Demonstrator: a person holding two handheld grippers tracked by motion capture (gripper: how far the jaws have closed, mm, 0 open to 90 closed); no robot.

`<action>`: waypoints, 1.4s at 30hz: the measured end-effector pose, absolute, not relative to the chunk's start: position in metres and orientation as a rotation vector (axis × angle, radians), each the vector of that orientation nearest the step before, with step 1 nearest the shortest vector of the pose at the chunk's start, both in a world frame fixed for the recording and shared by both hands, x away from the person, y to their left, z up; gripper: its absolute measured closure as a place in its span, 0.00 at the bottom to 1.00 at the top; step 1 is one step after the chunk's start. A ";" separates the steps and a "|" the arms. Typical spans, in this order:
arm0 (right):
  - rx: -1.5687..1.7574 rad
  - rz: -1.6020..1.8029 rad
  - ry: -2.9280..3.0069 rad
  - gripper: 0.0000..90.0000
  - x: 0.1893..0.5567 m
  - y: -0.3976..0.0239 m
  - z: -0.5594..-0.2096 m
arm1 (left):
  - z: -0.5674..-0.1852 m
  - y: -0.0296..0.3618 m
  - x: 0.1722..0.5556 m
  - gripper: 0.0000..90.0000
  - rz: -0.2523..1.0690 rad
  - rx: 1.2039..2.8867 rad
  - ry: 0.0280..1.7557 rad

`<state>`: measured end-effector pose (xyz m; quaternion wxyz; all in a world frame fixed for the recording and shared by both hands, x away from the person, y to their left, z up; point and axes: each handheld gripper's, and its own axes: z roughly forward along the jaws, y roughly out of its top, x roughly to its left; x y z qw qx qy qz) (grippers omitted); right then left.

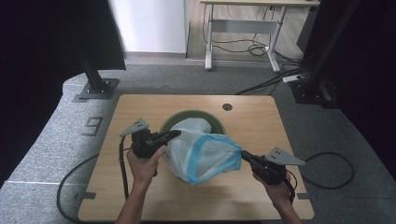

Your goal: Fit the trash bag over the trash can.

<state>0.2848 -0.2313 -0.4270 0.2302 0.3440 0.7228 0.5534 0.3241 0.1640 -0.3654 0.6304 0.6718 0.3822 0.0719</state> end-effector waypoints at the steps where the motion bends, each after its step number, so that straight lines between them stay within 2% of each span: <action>1: 0.952 1.523 1.979 0.98 0.286 -0.233 -0.426 | -0.365 0.166 0.325 1.00 0.171 1.533 0.880; 22: 0.919 1.540 1.856 0.98 0.282 -0.250 -0.395 | -0.354 0.213 0.308 1.00 0.234 1.469 0.898; 34: 0.911 1.667 1.974 0.98 0.265 -0.245 -0.430 | -0.387 0.236 0.282 1.00 0.236 1.504 0.867; 42: 0.939 1.627 2.057 0.98 0.260 -0.241 -0.458 | -0.417 0.242 0.285 1.00 0.162 1.513 0.899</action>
